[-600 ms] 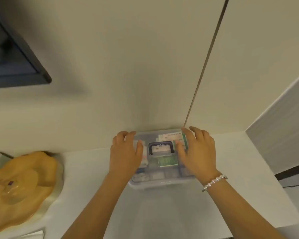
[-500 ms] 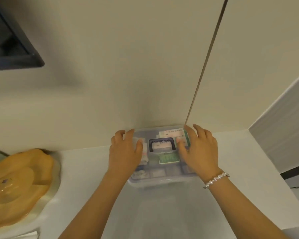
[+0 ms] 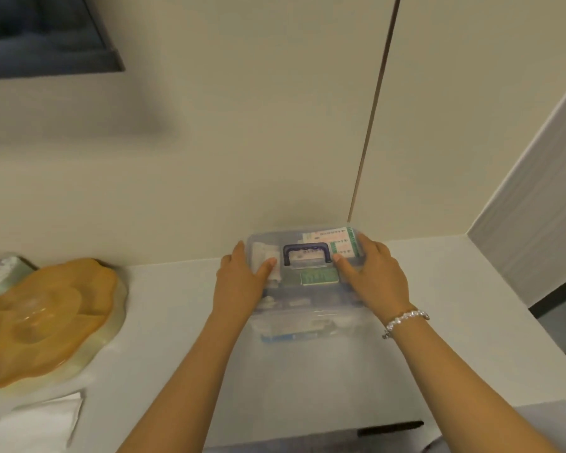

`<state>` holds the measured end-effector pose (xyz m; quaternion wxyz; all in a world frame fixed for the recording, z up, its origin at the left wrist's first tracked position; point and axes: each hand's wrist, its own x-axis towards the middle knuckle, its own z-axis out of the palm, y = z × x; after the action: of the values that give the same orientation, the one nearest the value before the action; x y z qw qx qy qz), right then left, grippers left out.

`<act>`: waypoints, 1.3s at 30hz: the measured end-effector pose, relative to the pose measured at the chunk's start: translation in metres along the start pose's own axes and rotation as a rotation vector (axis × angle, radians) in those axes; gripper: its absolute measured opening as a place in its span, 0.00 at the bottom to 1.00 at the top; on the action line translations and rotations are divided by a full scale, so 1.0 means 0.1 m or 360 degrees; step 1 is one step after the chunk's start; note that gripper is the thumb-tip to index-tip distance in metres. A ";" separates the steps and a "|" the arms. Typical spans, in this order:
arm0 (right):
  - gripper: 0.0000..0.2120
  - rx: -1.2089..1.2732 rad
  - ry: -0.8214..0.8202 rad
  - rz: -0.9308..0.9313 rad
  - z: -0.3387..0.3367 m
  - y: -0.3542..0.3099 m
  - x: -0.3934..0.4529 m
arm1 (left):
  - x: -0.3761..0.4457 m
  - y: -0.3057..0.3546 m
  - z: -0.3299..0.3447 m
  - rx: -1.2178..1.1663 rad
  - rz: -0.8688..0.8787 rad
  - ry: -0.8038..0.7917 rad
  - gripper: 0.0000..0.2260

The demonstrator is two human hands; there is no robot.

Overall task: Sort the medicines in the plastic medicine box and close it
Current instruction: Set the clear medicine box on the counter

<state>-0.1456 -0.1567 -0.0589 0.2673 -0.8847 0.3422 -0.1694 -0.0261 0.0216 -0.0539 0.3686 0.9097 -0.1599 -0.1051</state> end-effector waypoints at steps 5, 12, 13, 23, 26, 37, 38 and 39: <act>0.31 0.0160 -0.0048 -0.0032 -0.04 0.02 -0.30 | -0.39 -0.10 -0.08 -0.0080 -0.0059 0.0062 0.33; 0.27 0.0685 -0.0035 0.0068 -0.06 0.06 -0.54 | -0.66 -0.16 -0.09 -0.0487 -0.0048 0.0192 0.27; 0.25 0.0735 0.0034 0.0124 -0.06 0.06 -0.55 | -0.67 -0.16 -0.08 -0.0516 -0.0075 0.0226 0.25; 0.17 0.1050 0.0150 0.0357 -0.03 0.16 -0.48 | -0.61 -0.27 -0.02 -0.1015 -0.0289 0.0385 0.16; 0.13 0.1246 0.0098 0.0486 -0.08 0.20 -0.43 | -0.53 -0.32 -0.06 -0.1037 -0.0312 0.0345 0.14; 0.09 0.1080 -0.0012 0.0330 -0.23 0.26 -0.39 | -0.43 -0.39 -0.19 -0.0851 -0.0274 0.0211 0.14; 0.10 0.1046 -0.0012 0.0304 -0.23 0.28 -0.37 | -0.42 -0.39 -0.22 -0.0923 -0.0317 0.0172 0.13; 0.11 0.0987 -0.0012 0.0271 -0.23 0.30 -0.36 | -0.42 -0.39 -0.25 -0.0966 -0.0353 0.0128 0.12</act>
<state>-0.1972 -0.1584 -0.0620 0.5388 -0.7299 0.3461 -0.2393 -0.0490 0.0794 -0.0607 0.6153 0.7736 -0.0065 -0.1514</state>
